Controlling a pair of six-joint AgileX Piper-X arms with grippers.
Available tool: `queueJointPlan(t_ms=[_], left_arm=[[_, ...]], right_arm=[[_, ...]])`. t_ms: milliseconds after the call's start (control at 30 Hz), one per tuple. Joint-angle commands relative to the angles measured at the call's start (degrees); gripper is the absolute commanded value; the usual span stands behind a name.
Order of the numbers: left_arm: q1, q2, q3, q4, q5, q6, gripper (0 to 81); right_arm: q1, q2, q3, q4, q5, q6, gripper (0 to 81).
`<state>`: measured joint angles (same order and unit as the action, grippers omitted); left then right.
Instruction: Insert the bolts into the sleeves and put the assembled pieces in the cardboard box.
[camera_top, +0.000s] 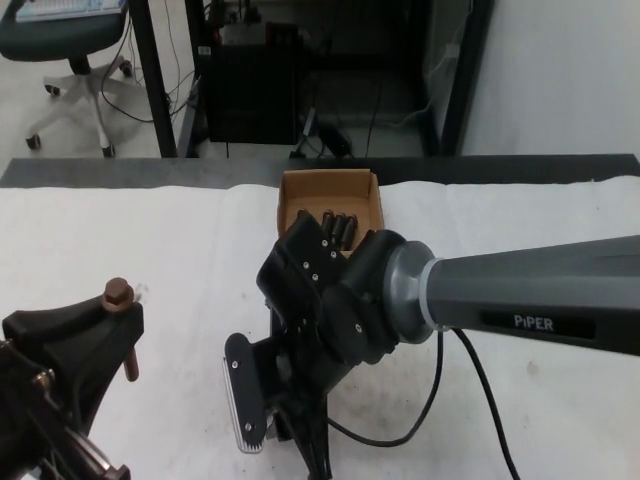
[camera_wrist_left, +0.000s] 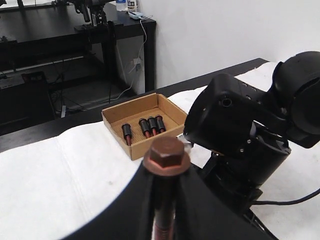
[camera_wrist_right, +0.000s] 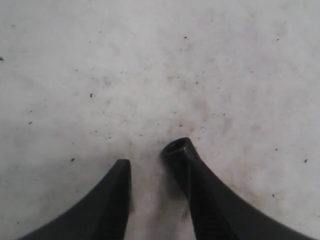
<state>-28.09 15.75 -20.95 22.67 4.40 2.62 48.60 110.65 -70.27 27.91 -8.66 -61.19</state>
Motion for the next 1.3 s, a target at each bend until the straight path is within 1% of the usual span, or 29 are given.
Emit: queueJointPlan(t_ms=[0,267,367,500,533,600,700,767,900,1000,1100,1167,1233,1267], left_arm=[[0.08,-0.50,-0.19,-0.45,0.29,-0.02,0.1],[0.08,-0.50,-0.19,-0.45,0.29,-0.02,0.1],[0.08,-0.50,-0.19,-0.45,0.29,-0.02,0.1],[0.08,-0.50,-0.19,-0.45,0.29,-0.02,0.1],[0.08,-0.50,-0.19,-0.45,0.29,-0.02,0.1],[0.08,-0.50,-0.19,-0.45,0.29,-0.02,0.1],[0.08,-0.50,-0.19,-0.45,0.29,-0.02,0.1],[0.08,-0.50,-0.19,-0.45,0.29,-0.02,0.1],[0.08,-0.50,-0.19,-0.67,0.29,-0.02,0.1],[0.08,-0.50,-0.19,-0.67,0.29,-0.02,0.1],[0.08,-0.50,-0.19,-0.67,0.29,-0.02,0.1],[0.08,-0.50,-0.19,-0.67,0.29,-0.02,0.1],[0.08,-0.50,-0.19,-0.67,0.29,-0.02,0.1],[0.08,-0.50,-0.19,-0.67,0.29,-0.02,0.1]], right_arm=[[0.08,-0.05,-0.33,-0.72,0.11,-0.06,35.6],[0.08,2.07,-1.03,-1.63,0.11,0.13,35.6],[0.08,3.23,-1.81,-1.63,0.11,1.62,35.6],[0.08,4.06,-3.10,-2.05,1.59,1.62,34.4],[-0.05,4.27,-3.48,-1.97,2.31,1.62,32.5],[-0.34,4.35,-3.71,-2.03,2.79,1.62,26.0],[-0.82,4.35,-3.70,-1.29,3.10,3.63,10.5],[-1.18,4.35,-3.70,-0.20,5.93,5.35,0.8],[-1.19,4.35,-3.70,0.72,13.49,9.06,0.8],[-1.19,3.39,-3.70,0.61,17.45,17.30,0.8],[-1.19,1.33,-3.70,1.53,18.17,30.84,0.8],[-1.31,-0.12,-3.70,2.85,17.13,41.38,0.8],[-1.33,-1.52,-3.70,4.93,13.98,48.54,0.8],[-1.33,-2.10,-3.70,5.77,12.06,50.45,0.8]])
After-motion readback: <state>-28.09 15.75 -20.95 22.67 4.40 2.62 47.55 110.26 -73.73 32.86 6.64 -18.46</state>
